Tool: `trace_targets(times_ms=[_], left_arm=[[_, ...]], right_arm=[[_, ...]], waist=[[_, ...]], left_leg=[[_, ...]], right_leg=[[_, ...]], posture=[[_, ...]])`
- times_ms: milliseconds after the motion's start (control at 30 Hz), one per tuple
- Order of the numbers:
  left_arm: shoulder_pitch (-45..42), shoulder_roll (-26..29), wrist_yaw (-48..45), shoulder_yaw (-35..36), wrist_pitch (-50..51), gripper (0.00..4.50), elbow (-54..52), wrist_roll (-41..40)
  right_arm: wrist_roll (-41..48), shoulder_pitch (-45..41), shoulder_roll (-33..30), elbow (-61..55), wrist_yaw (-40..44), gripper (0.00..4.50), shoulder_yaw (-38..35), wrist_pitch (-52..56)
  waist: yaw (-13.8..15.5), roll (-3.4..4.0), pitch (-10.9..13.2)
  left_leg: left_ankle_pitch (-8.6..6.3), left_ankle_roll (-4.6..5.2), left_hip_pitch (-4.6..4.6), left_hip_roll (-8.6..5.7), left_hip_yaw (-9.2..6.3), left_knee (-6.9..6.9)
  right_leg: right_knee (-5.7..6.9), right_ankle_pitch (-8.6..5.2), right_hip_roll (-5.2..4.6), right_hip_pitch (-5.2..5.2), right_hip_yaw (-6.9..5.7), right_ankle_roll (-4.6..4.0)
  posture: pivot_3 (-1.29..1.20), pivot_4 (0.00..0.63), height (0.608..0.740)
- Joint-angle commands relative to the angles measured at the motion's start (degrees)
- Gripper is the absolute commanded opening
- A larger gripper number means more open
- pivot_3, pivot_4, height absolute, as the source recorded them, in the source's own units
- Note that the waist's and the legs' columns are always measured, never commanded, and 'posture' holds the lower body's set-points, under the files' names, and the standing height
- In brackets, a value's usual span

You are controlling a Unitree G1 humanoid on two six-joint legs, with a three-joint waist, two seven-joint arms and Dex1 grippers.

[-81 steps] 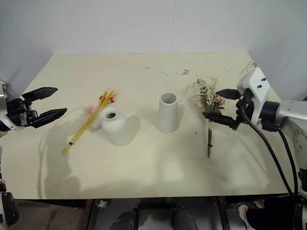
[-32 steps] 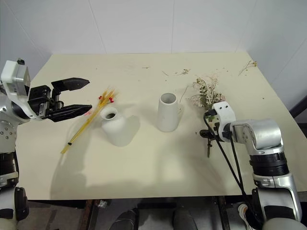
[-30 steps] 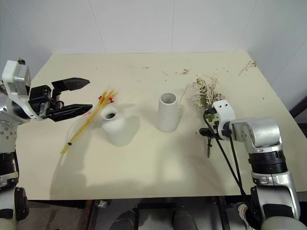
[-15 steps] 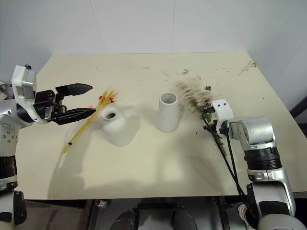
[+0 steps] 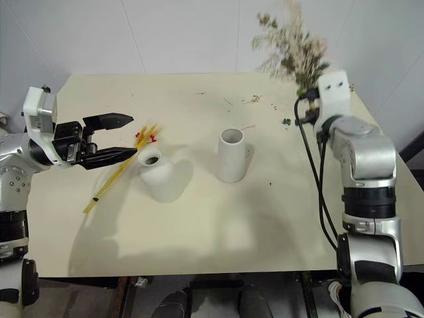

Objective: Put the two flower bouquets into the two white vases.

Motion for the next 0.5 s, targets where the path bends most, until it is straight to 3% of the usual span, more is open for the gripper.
trace_targets(times_ms=[33, 267, 500], left_arm=[[-1.2, -0.1, -0.8, 0.1, -0.9, 4.50, 0.3, 0.2], [-1.6, -0.2, -1.7, 0.0, -1.6, 4.50, 1.2, 0.3], [-2.1, -0.2, -2.0, -0.3, -2.1, 4.50, 1.7, 0.5]], right_arm=[[-0.9, -4.3, 2.6, -1.2, -2.3, 0.12, -2.6, -12.5], [5.8, -6.3, 11.8, -9.5, 1.7, 0.12, -2.6, -21.6], [15.9, -0.9, 22.5, -21.6, 2.2, 0.12, -1.8, -18.8]], waist=[[-0.1, 0.00, 0.0], [-0.3, 0.00, 0.0], [0.0, 0.00, 0.0]], left_leg=[[0.00, 0.00, -0.01, 0.00, 0.02, -0.01], [0.01, -0.01, 0.00, 0.03, 0.07, -0.12], [0.03, -0.04, 0.00, 0.05, 0.05, -0.07]], right_leg=[[-0.01, 0.00, 0.00, -0.02, 0.02, 0.00], [0.00, -0.01, 0.01, -0.08, 0.05, 0.01], [0.06, -0.01, 0.00, -0.07, 0.04, 0.01]], posture=[[0.00, 0.150, 0.740], [0.00, 0.150, 0.740], [0.00, 0.150, 0.740]])
